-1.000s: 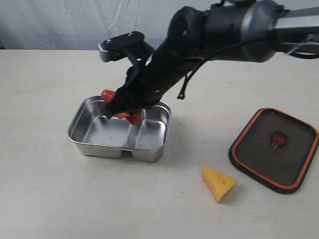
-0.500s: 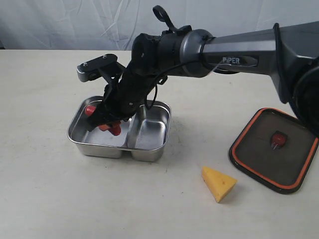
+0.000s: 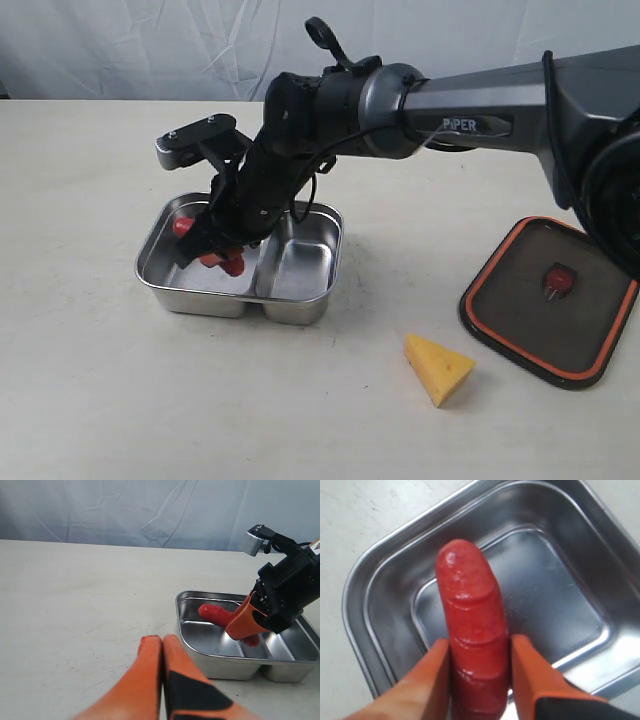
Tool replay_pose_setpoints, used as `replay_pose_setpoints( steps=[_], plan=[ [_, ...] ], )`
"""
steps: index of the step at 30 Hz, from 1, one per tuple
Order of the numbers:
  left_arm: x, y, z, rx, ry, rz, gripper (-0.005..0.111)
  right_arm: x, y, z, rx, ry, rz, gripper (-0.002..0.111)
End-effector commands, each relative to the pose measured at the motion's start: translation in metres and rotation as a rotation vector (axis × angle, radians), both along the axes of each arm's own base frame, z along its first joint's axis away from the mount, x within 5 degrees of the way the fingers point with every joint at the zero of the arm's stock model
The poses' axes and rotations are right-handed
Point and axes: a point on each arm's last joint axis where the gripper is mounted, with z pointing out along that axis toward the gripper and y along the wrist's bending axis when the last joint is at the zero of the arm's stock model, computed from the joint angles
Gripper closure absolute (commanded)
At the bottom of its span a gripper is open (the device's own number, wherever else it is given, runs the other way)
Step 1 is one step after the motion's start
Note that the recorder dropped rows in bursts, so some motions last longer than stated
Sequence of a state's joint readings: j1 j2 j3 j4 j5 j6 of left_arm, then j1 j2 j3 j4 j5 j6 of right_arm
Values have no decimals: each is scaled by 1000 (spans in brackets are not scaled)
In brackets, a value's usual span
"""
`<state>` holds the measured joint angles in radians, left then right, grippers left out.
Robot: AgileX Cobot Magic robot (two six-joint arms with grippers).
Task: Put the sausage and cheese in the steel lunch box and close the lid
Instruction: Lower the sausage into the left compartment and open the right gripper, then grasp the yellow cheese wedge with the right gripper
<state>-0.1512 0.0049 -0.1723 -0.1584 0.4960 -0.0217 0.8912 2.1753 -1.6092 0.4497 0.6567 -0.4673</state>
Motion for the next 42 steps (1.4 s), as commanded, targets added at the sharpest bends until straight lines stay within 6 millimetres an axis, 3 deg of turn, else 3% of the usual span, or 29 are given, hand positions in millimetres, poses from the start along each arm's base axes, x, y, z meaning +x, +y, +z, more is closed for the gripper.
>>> replay_pose_setpoints(
  steps=[1, 5, 7, 11, 16, 18, 24, 27, 29, 30, 31, 34, 36, 37, 39, 42],
  plan=[
    [0, 0, 0, 0, -12, 5, 107, 3, 0, 3, -12, -18, -27, 93],
    [0, 0, 0, 0, -12, 5, 107, 1, -2, 3, -27, 25, -65, 60],
    [0, 0, 0, 0, -12, 5, 107, 0, -4, 4, -41, 52, -70, 55],
    [0, 0, 0, 0, -12, 5, 107, -5, -10, 18, -63, 75, -45, 60],
    [0, 0, 0, 0, -12, 5, 107, -20, -29, 58, -144, 109, 10, 64],
    [0, 0, 0, 0, -12, 5, 107, -29, -46, 76, -245, 138, 19, 67],
    [0, 0, 0, 0, -12, 5, 107, -35, -90, 116, -410, -1, -164, 94],
    [0, 0, 0, 0, -12, 5, 107, -45, -110, 123, -439, -39, -216, 104],
    [0, 0, 0, 0, -12, 5, 107, -60, -131, 114, -493, -19, -209, 105],
    [0, 0, 0, 0, -12, 5, 107, -71, -144, 100, -545, 18, -209, 105],
    [0, 0, 0, 0, -12, 5, 107, -74, -149, 93, -568, 26, -211, 105],
    [0, 0, 0, 0, -12, 5, 107, -78, -169, 44, -649, -37, -264, 105],
    [0, 0, 0, 0, -12, 5, 107, -78, -174, 28, -666, -53, -322, 104],
    [0, 0, 0, 0, -12, 5, 107, -79, -175, 23, -666, -54, -320, 100],
    [0, 0, 0, 0, -12, 5, 107, -78, -173, 20, -637, -62, -325, 80],
    [0, 0, 0, 0, -12, 5, 107, -78, -168, 19, -585, -49, -343, 39]
  ],
)
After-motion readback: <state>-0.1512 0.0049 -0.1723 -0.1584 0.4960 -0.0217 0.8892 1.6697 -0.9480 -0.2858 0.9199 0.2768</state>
